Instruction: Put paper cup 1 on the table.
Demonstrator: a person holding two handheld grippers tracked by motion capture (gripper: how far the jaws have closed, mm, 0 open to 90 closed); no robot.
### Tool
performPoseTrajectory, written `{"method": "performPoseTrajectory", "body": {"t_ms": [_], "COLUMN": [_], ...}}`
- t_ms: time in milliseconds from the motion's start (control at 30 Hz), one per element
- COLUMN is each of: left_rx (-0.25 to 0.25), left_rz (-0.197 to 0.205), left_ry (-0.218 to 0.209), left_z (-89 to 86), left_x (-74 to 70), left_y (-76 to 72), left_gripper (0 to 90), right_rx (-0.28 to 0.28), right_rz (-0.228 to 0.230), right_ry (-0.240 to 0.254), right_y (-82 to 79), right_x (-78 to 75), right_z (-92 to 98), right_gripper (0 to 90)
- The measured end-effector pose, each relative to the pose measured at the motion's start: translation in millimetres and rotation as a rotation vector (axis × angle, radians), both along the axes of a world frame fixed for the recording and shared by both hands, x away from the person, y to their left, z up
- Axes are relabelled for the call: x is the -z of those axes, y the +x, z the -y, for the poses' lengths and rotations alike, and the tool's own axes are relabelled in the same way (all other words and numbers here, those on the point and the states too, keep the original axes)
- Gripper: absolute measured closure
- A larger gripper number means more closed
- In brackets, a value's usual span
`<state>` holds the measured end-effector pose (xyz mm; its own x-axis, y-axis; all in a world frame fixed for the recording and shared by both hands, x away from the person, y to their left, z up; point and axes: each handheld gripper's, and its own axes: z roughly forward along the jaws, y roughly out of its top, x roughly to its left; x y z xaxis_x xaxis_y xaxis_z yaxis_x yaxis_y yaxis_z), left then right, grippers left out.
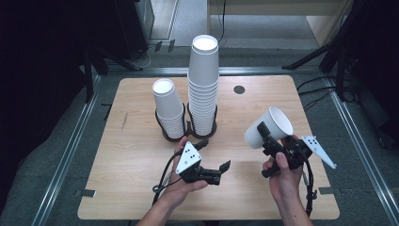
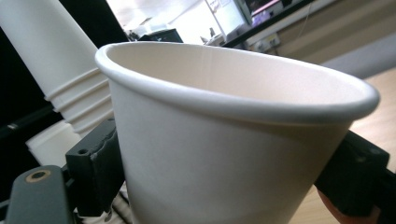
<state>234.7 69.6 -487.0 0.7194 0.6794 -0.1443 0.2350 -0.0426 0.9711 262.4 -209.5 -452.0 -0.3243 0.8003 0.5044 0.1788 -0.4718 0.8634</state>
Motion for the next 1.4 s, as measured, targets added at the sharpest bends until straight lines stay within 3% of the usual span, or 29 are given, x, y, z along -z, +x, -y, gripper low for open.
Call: {"method": "performPoseTrajectory", "body": {"t_ms": [100, 333, 567, 800, 933, 1133, 1400], "left_rx": [-0.008, -0.018, -0.034, -0.052, -0.057, -0.064, -0.073], "left_rz": [-0.01, -0.03, -0.04, -0.054, -0.057, -0.054, -0.06], "left_ry": [-0.003, -0.006, -0.014, -0.02, -0.021, -0.022, -0.024], "left_z": [-2.9, -8.3, -15.4, -21.9, -23.6, -25.1, -27.4], "left_x": [0.9, 0.5, 0.0, 0.9, 1.3, 1.2, 2.0], "left_y": [0.8, 1.0, 3.1, 7.5, 8.4, 9.0, 10.3], "left_gripper": [0.8, 0.8, 0.8, 0.8, 0.8, 0.8, 0.8], "right_rx": [0.035, 0.105, 0.116, 0.16, 0.165, 0.21, 0.233], "right_rz": [0.028, 0.08, 0.142, 0.174, 0.163, 0.214, 0.184], "right_ry": [-0.103, -0.229, -0.344, -0.381, -0.397, -0.437, -0.445], "right_y": [1.4, 5.9, 13.8, 28.4, 37.6, 52.2, 75.4], "right_x": [-2.1, -1.9, 2.1, 9.6, 15.5, 22.5, 29.3], "right_z": [-2.8, -8.4, -13.6, -12.0, -10.3, -8.9, -7.9], "right_gripper": [13.6, 13.6, 13.6, 13.6, 13.7, 13.8, 13.8]}}
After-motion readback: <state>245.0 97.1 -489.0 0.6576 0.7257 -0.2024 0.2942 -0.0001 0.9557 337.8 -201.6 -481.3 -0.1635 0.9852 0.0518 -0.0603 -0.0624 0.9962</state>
